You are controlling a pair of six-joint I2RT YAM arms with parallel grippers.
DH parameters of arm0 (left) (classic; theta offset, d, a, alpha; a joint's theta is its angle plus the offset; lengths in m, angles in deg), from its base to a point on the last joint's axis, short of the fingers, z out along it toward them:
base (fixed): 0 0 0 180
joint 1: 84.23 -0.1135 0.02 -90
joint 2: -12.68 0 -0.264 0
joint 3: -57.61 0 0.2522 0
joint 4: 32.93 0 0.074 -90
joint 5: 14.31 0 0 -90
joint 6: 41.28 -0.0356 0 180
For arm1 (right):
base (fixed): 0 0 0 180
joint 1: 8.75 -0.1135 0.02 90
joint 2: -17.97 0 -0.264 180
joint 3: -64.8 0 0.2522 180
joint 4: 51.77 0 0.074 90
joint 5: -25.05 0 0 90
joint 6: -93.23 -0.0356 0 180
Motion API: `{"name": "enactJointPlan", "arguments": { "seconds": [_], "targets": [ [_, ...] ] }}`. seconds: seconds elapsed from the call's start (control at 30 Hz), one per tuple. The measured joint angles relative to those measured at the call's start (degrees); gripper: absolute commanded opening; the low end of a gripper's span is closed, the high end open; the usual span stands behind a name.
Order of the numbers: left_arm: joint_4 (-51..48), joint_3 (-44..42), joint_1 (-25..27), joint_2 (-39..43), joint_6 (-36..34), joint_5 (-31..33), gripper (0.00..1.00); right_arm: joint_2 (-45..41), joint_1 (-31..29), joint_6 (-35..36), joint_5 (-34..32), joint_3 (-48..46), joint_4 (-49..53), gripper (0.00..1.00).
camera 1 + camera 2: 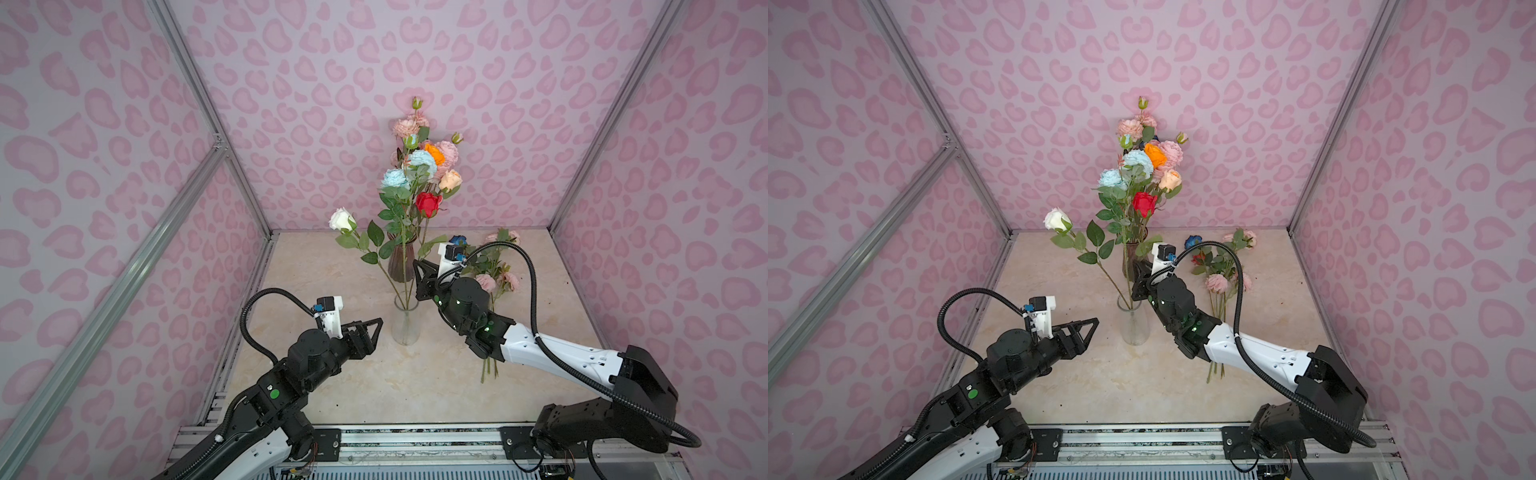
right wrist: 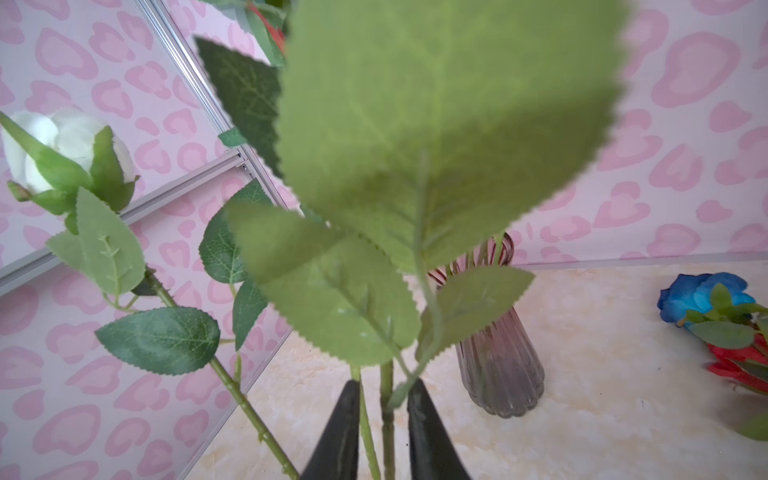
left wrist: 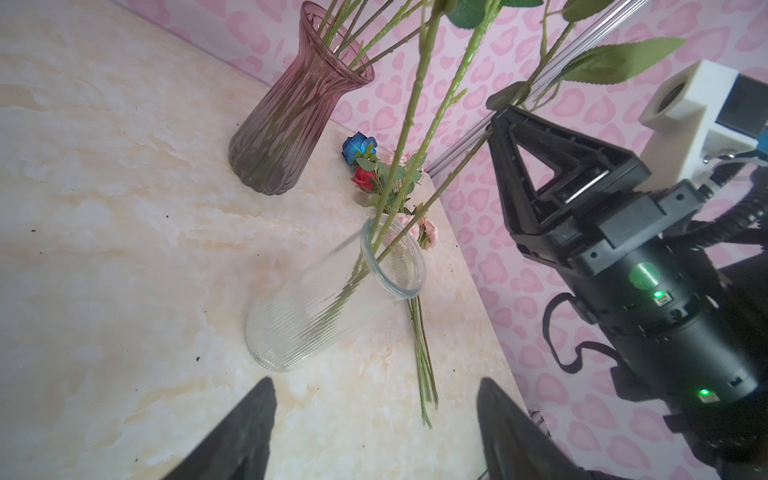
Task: Arrange the flowers into the vase
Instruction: 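Lower the red rose stem into the pink vase with the right gripper, then open the right gripper and withdraw it toward the flower pile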
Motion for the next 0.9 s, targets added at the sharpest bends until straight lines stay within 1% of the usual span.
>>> {"name": "enactJointPlan", "arguments": {
  "seconds": [0.1,0.33,0.5,0.6,0.7,0.77,0.8,0.83,0.9],
  "targets": [
    [0.0,-0.5,0.0,0.2,0.3,0.1,0.77,-1.1,-0.3,0.0,0.0,-1.0,1.0,0.34],
    [0.1,-1.1,0.0,0.3,0.5,0.1,0.77,-5.8,-1.1,0.3,-0.3,-3.2,2.8,0.39],
    [0.6,-1.2,0.0,0.0,0.5,0.1,0.77,-10.9,-3.8,3.2,-0.2,-3.2,6.2,0.4],
    [0.9,-1.2,0.0,-0.1,0.2,0.1,0.78,-15.0,-5.0,5.4,-1.4,-3.2,9.6,0.39],
    [1.3,-1.5,0.0,0.2,-0.3,0.0,0.78,-19.3,-4.6,7.3,-5.9,-4.6,12.2,0.34],
    [1.3,-2.3,0.0,0.8,-1.0,-0.2,0.78,-21.4,-2.7,8.0,-8.8,-7.3,13.3,0.31],
    [1.3,-2.7,0.0,1.1,-1.1,-0.2,0.78,-22.1,-0.5,8.3,-9.7,-8.9,14.7,0.28],
    [1.3,-3.0,0.0,1.2,-1.1,-0.2,0.78,-22.6,2.5,7.8,-10.3,-10.3,16.7,0.25],
    [1.8,-3.9,0.0,1.6,-1.1,-1.0,0.78,-22.7,9.6,4.9,-9.4,-12.0,20.9,0.21]
  ]
}}
